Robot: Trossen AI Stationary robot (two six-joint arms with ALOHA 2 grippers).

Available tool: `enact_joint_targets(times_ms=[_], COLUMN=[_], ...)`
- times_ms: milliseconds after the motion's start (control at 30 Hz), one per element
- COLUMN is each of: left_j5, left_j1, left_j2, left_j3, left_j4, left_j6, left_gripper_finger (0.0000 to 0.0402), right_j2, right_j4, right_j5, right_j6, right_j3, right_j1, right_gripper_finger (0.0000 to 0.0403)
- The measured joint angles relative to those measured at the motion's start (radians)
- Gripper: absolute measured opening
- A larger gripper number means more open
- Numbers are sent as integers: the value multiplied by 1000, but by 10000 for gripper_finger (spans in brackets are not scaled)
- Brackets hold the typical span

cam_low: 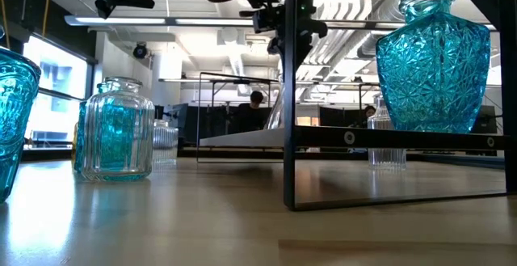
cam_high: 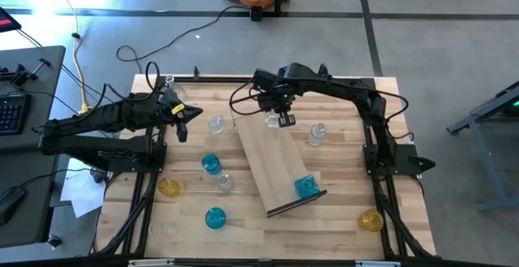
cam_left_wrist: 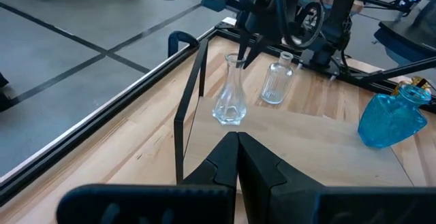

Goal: Sort vases onto shelf
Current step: Put the transparent crystal vase on the shelf

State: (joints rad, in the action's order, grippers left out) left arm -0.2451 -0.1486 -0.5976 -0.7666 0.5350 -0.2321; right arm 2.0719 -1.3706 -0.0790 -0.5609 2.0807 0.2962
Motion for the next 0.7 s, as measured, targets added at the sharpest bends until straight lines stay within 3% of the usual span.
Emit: enact_joint_targets(times_ms=[700], left_j5=[10], left_j1=[0], left_j2=[0], left_j3=[0], left_j4=[3], left_j6=[-1], left_gripper_finger=[3], right_j2=[8], right_j4=[-13], right_j5=[-27], right_j6=[-46], right_j3=[0], right_j1=[-7], right_gripper_finger=[1])
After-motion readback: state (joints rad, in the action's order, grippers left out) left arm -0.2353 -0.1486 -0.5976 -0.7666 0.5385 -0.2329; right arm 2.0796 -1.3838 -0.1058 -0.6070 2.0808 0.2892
